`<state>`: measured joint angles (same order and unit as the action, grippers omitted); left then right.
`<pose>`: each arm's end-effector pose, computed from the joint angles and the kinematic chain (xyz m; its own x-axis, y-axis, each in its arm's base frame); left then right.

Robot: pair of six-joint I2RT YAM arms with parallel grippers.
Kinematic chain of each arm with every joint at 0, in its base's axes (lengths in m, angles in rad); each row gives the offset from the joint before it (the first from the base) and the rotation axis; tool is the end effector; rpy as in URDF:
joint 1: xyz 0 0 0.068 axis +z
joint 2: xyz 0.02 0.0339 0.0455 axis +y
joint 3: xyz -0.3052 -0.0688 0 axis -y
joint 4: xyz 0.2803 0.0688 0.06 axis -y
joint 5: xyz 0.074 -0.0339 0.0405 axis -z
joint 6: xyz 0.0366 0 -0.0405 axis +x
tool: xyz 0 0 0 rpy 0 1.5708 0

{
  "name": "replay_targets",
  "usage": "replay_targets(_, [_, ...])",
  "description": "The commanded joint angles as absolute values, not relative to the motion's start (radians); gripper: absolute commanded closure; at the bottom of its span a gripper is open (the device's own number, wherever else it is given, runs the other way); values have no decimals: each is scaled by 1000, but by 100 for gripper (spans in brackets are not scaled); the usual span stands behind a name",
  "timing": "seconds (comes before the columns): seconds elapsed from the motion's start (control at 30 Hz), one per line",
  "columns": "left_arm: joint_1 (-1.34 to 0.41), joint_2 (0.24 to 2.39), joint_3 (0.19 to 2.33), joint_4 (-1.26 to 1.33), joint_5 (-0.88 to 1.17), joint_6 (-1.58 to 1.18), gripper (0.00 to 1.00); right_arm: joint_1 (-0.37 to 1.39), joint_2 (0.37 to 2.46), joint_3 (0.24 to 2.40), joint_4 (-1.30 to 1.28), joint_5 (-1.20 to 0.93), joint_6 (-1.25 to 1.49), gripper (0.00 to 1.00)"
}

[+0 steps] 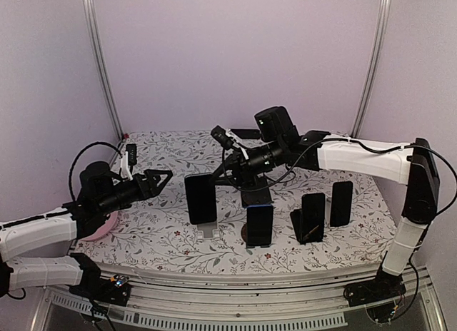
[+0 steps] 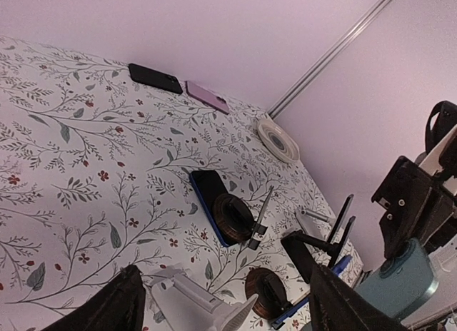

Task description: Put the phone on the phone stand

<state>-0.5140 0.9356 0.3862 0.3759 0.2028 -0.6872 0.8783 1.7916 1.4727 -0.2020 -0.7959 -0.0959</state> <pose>0.1858 -0.1134 0.2450 -0.5313 -0.4136 -0.7394 0.4105 0.6378 -0.6517 0.2724 0.3694 0.3308 -0.2268 -0.3784 -0.8974 -0.9603 -0.0668 0.2709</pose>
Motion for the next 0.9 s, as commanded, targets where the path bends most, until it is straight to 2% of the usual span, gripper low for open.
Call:
replay_targets(0.0, [-501, 940, 402, 382, 224, -668, 21, 879, 1848, 1480, -149, -830, -113, 98])
replay_targets(0.43, [-499, 979, 398, 415, 244, -655, 21, 812, 1984, 1488, -93, -870, -122, 98])
replay_targets(0.87, [-495, 1004, 401, 431, 262, -652, 21, 811, 1996, 1456, -35, -848, -83, 98])
